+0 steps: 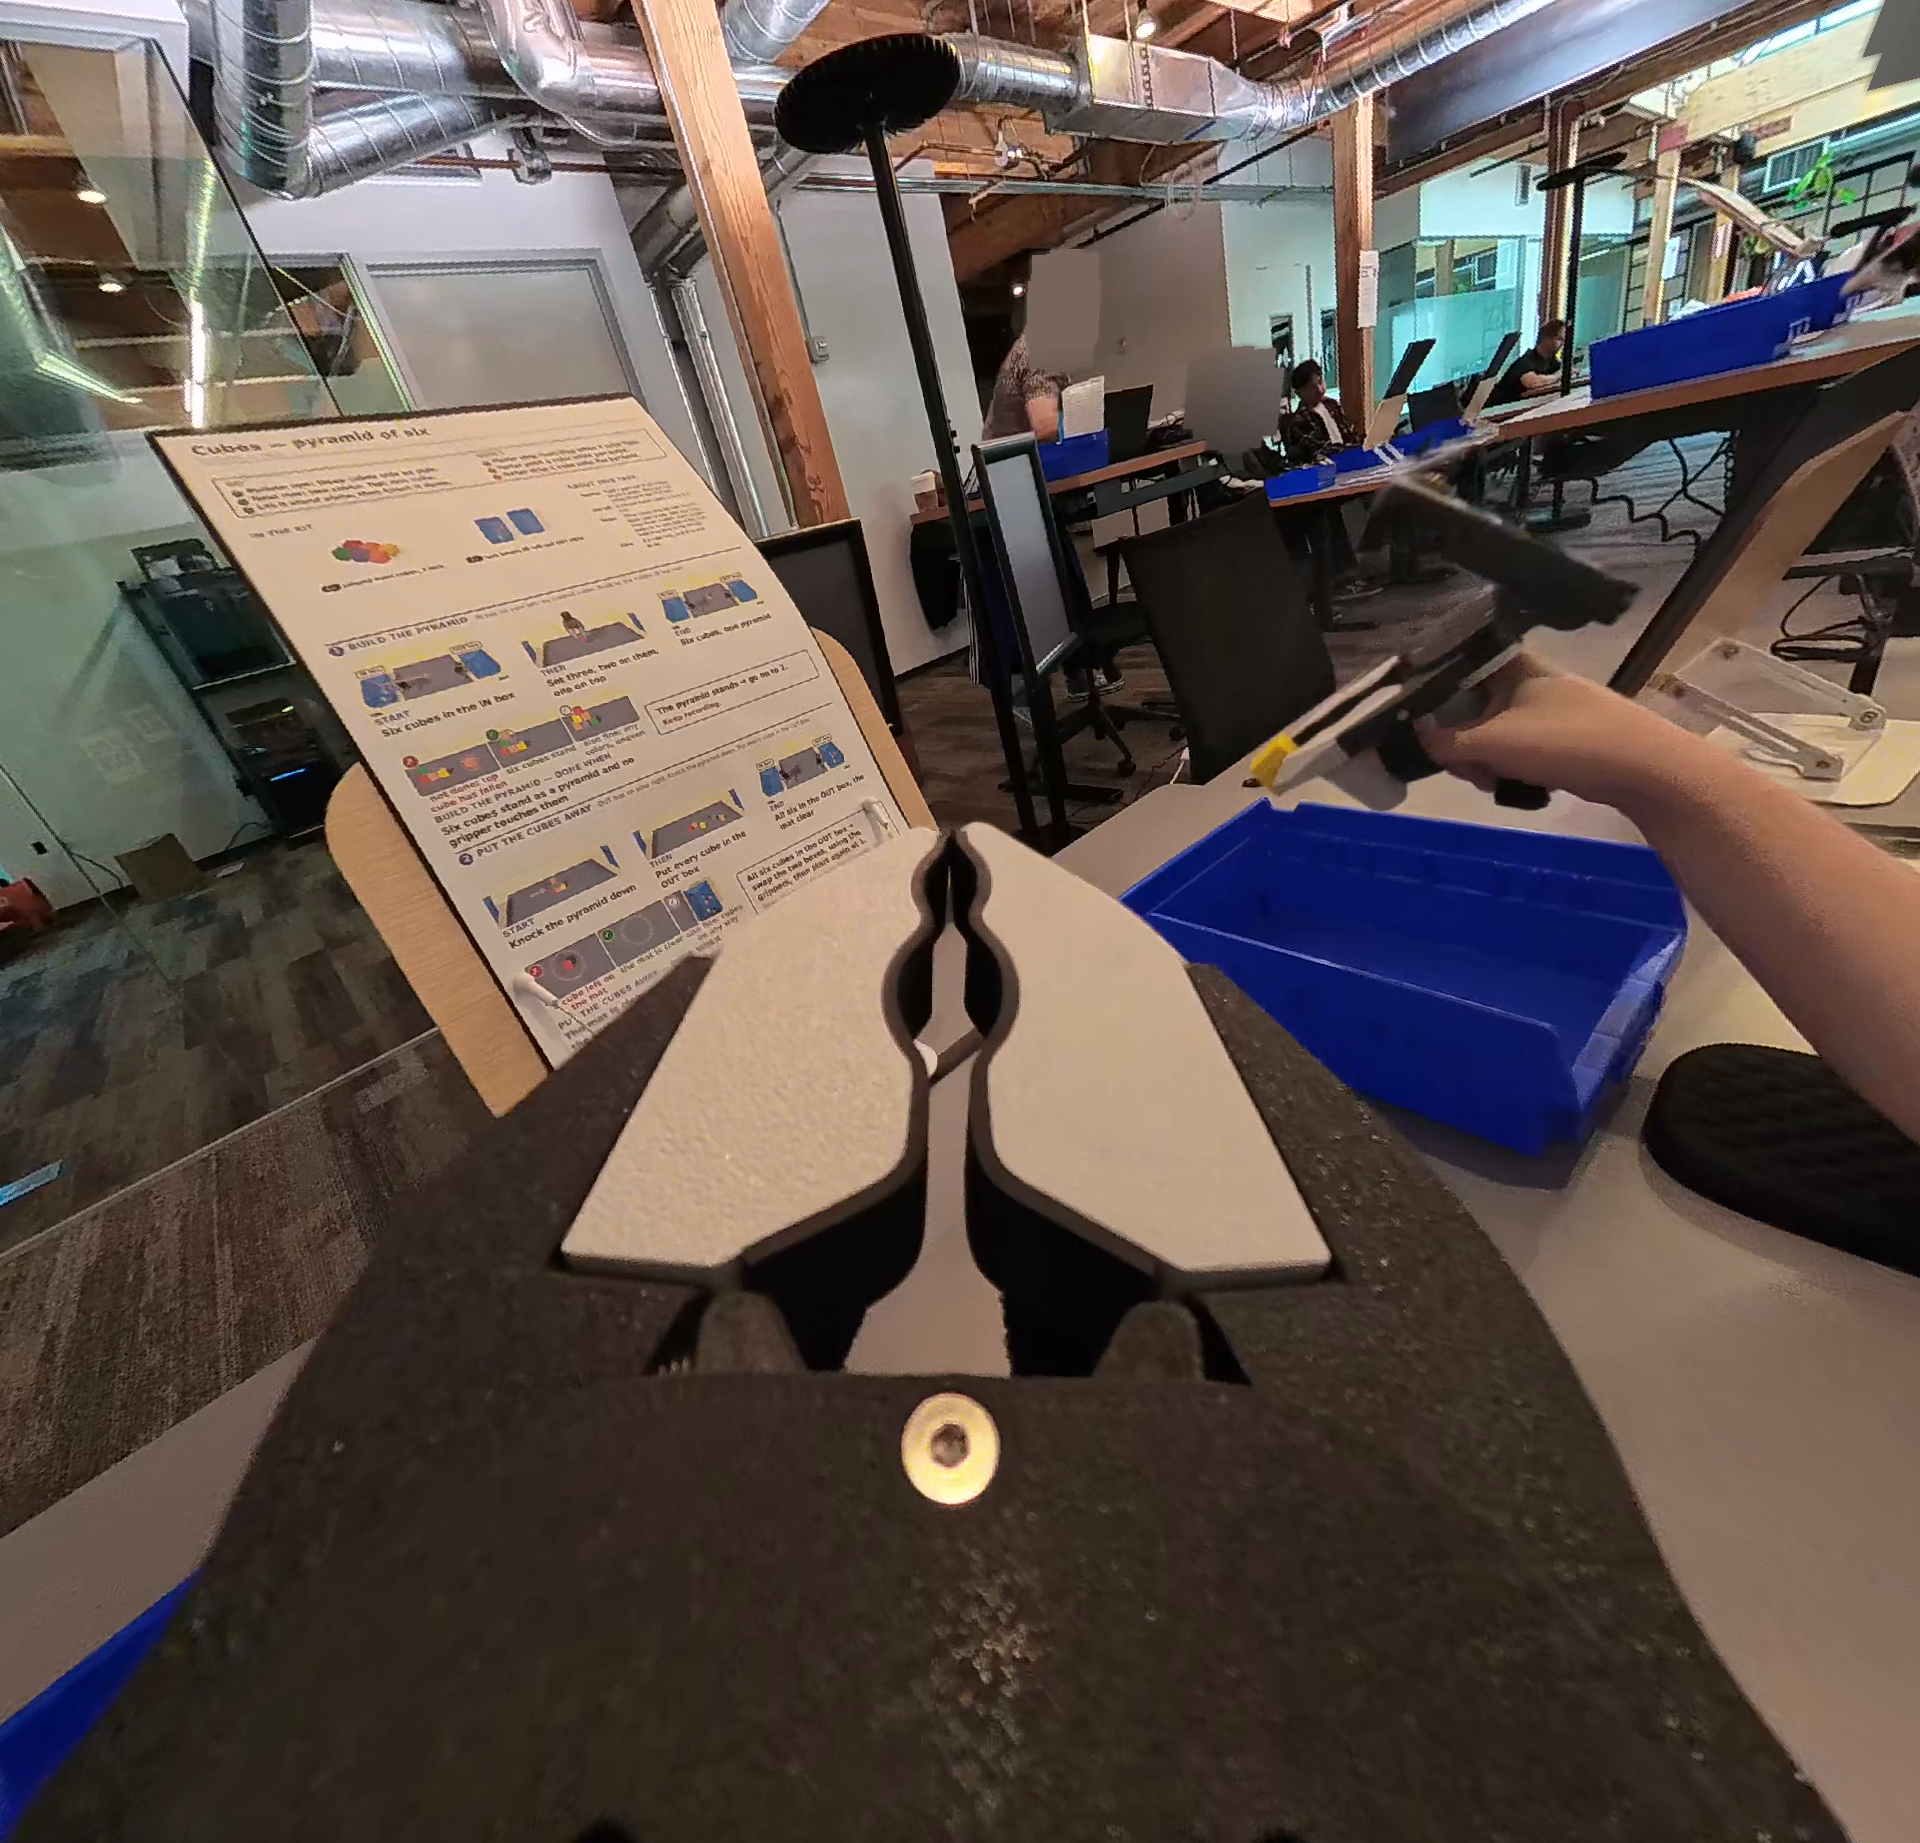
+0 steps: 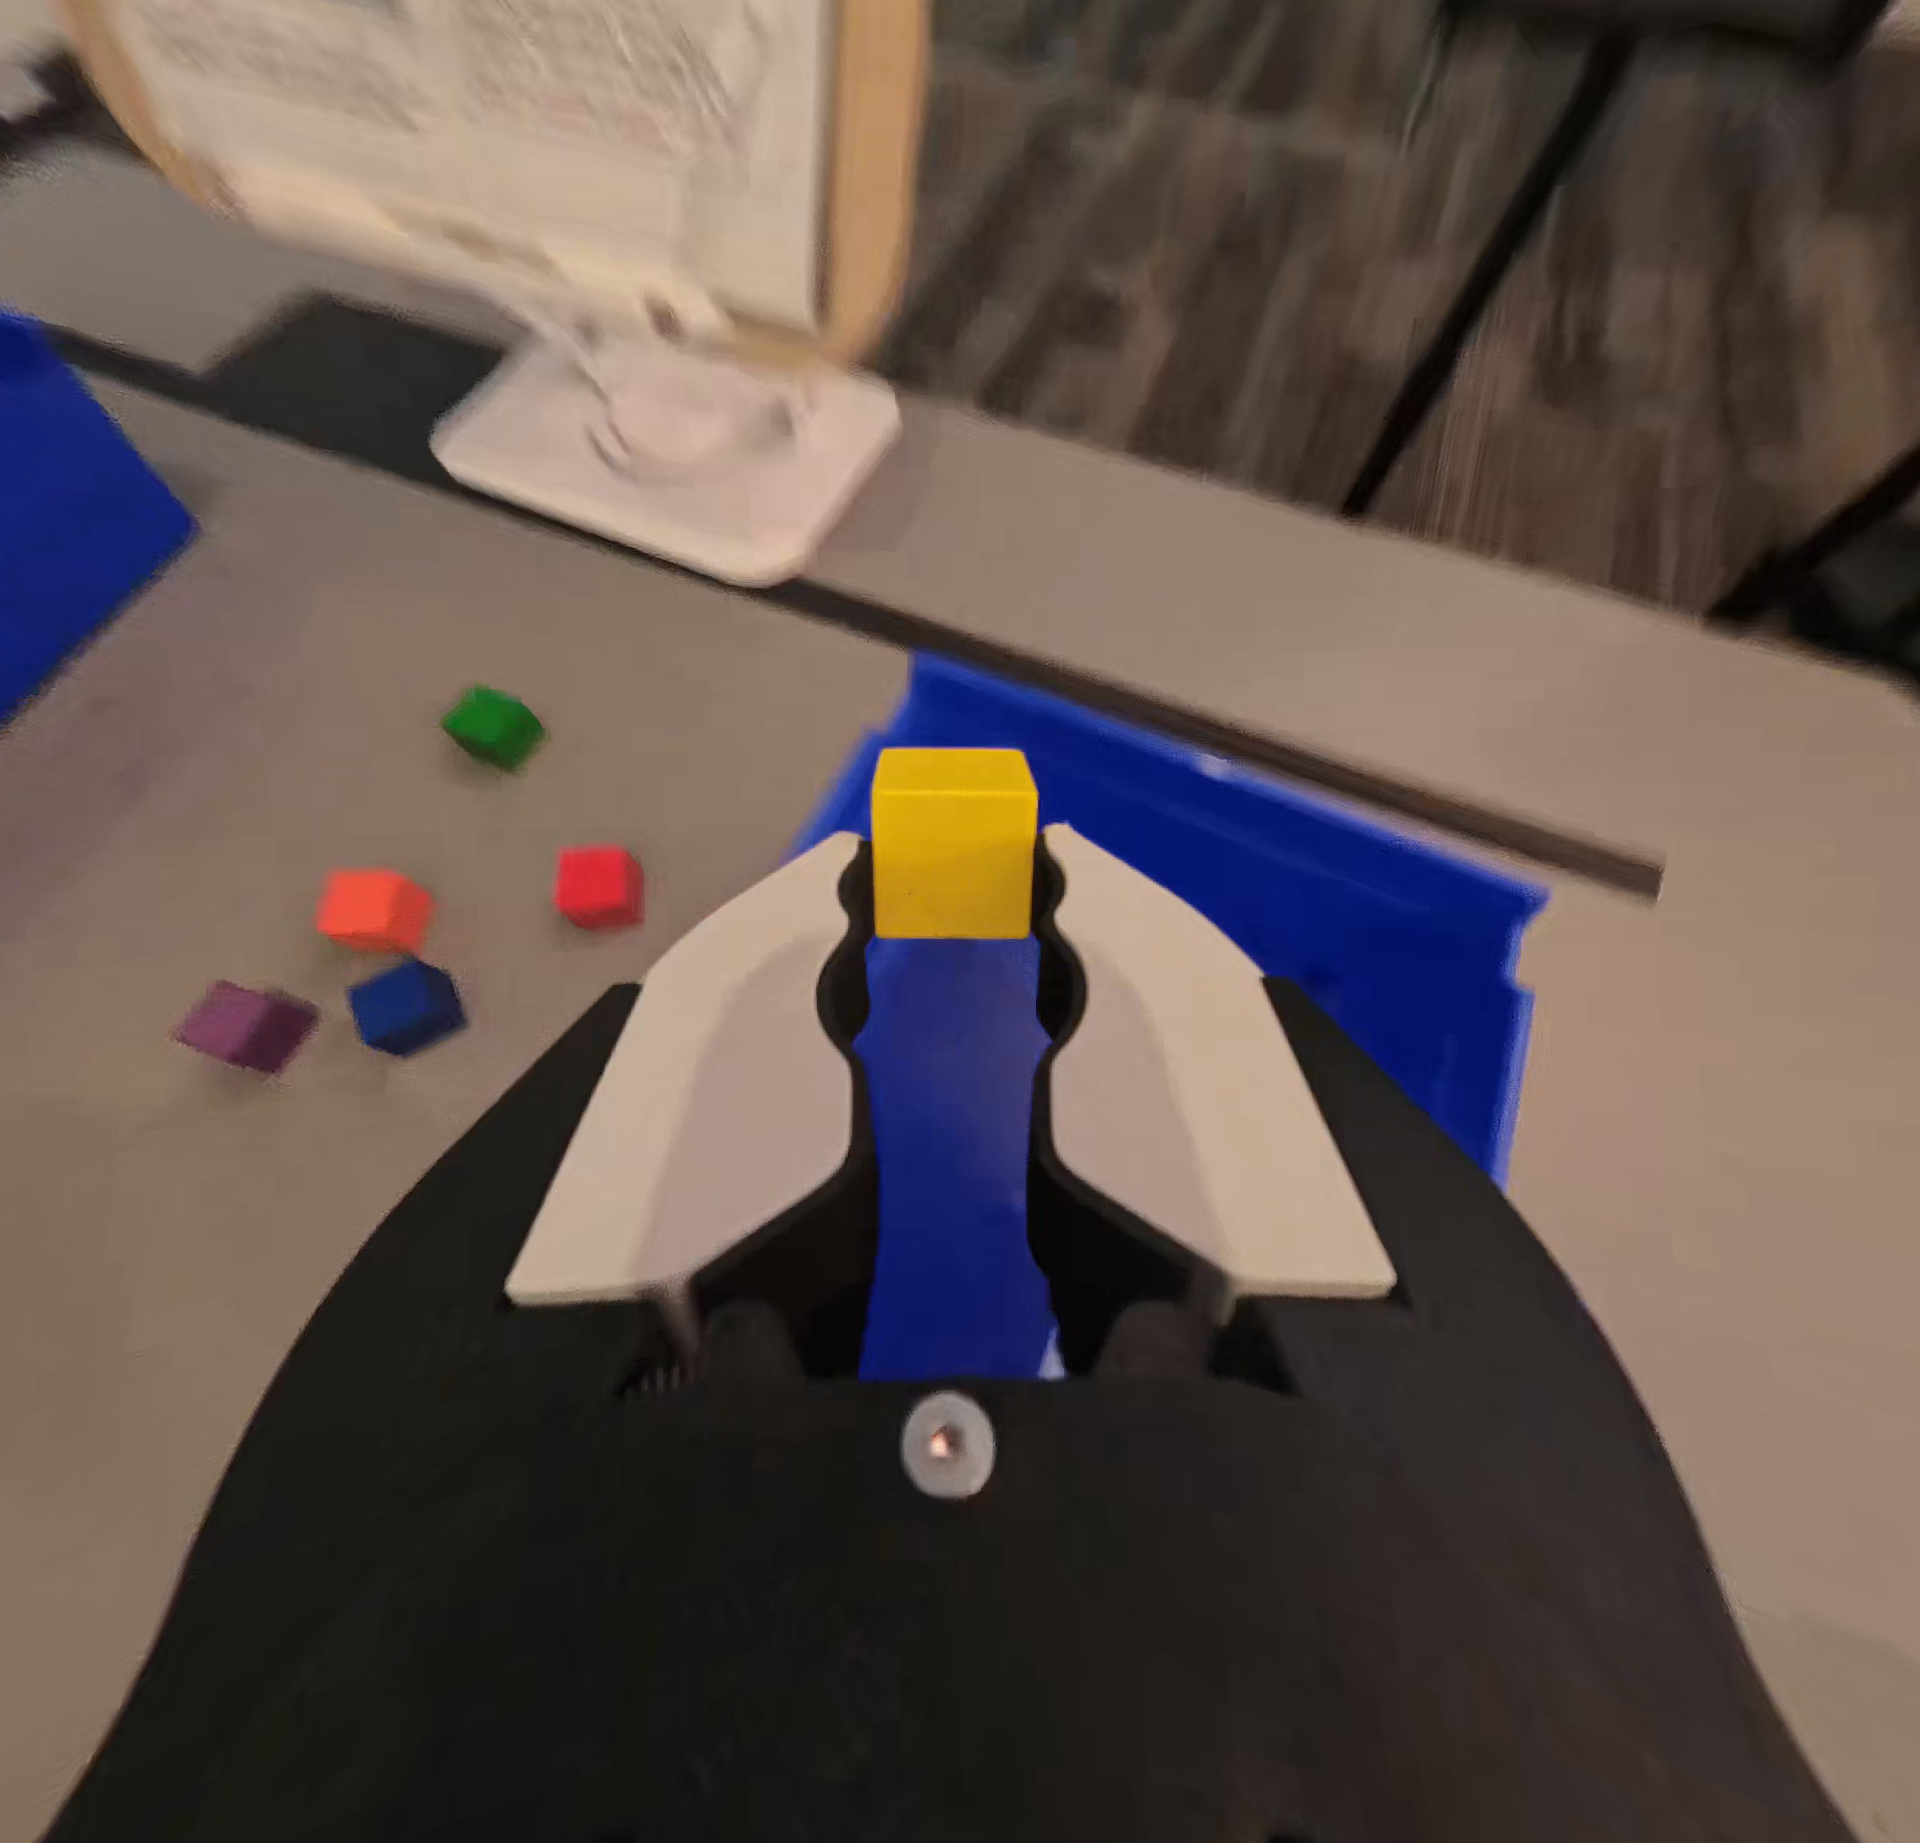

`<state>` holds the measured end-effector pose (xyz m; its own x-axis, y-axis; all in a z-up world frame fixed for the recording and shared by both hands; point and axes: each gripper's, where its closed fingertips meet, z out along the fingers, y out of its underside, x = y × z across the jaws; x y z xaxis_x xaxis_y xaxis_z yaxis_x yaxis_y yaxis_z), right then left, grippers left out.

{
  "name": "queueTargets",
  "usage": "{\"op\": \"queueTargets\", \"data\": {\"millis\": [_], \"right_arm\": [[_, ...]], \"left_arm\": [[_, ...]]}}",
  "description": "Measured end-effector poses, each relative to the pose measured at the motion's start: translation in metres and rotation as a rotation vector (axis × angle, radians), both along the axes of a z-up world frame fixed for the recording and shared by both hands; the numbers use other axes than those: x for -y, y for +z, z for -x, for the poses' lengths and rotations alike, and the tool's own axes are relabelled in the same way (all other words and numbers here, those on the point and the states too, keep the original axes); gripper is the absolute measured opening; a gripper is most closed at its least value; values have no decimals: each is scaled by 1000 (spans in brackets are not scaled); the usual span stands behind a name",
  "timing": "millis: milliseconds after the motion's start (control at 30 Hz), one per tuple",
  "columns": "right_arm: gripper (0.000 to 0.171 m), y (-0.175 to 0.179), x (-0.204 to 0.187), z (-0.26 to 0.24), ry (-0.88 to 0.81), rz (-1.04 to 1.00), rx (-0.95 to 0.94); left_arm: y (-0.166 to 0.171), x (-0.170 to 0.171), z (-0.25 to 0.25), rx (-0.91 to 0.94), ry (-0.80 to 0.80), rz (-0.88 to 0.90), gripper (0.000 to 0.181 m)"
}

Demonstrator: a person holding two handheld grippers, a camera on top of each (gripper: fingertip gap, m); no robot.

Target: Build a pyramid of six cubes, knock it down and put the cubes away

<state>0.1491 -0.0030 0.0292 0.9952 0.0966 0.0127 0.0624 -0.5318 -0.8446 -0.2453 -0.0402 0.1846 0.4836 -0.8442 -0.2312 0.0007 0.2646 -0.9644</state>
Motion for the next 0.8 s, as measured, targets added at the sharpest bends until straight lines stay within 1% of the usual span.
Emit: {"op": "queueTargets", "data": {"millis": [67,167,233,333,467,600,667,700,767,800], "right_arm": [[30,-43,-4,-18,-31,162,-1],[30,-96,-12,-22,-22,352,24],[30,-122,-12,-19,-3,456,64],[30,-148,-9,-12,21,580,83],[30,-165,-9,-11,26,632,88],[30,-171,-8,-11,38,640,59],[30,-166,-9,-13,39,621,60],[34,-162,-8,-13,42,614,54],[40,-150,-5,-12,43,586,36],[42,-141,-5,-12,43,562,31]], "left_arm": [[-3,-1,-4,-16,-1,3,0],[-8,-2,-9,-36,-4,7,0],[-11,-3,-12,-49,-5,10,0],[-13,-3,-14,-59,-6,11,0],[-13,-3,-15,-60,-12,13,0],[-15,-4,-17,-64,-17,20,0],[-20,-7,-20,-85,-12,28,0],[-25,-10,-22,-111,1,33,0],[-43,-21,-27,-219,66,40,0],[-54,-30,-29,-288,127,32,0]]}}
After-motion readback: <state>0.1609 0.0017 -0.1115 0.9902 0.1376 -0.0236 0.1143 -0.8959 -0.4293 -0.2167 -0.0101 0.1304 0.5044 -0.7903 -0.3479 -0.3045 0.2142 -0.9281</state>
